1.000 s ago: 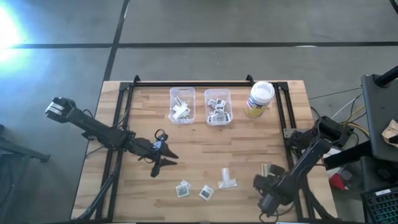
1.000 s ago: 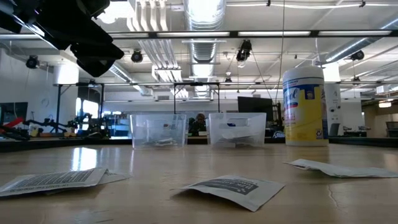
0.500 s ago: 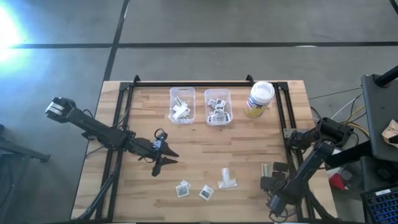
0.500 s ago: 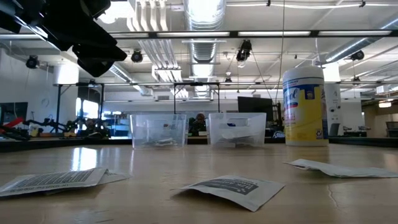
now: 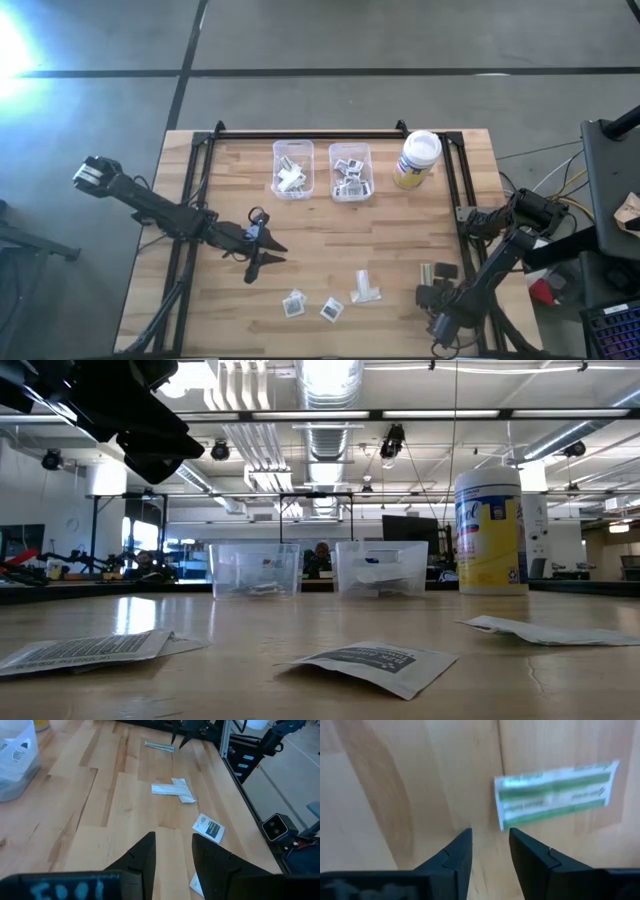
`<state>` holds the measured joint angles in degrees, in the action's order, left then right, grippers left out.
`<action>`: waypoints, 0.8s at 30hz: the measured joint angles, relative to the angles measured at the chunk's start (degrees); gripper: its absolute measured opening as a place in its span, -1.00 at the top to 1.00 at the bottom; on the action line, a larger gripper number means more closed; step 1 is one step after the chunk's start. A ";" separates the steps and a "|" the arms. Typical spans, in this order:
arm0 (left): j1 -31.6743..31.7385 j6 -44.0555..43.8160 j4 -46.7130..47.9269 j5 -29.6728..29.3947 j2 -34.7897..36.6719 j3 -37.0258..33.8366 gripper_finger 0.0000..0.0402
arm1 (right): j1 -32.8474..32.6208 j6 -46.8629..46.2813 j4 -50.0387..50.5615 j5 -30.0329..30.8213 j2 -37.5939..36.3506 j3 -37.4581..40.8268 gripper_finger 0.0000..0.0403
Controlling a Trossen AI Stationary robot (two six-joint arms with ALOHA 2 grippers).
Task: Pick & Place First Aid Supplies
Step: Put the green bandage pack into the left transparent bin
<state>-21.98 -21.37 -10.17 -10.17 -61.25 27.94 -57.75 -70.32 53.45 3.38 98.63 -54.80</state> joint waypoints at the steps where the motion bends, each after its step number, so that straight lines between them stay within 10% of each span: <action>1: 0.00 -0.03 -0.05 0.00 0.00 0.00 0.41 | 0.02 0.08 0.07 0.70 0.00 -0.17 0.38; 24: 0.02 -0.13 -0.09 -0.06 0.00 0.00 0.41 | 0.00 2.57 -0.38 5.83 -0.15 1.85 0.62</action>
<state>-21.96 -21.50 -10.26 -10.24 -61.25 27.94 -57.76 -67.74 53.07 9.21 98.48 -52.95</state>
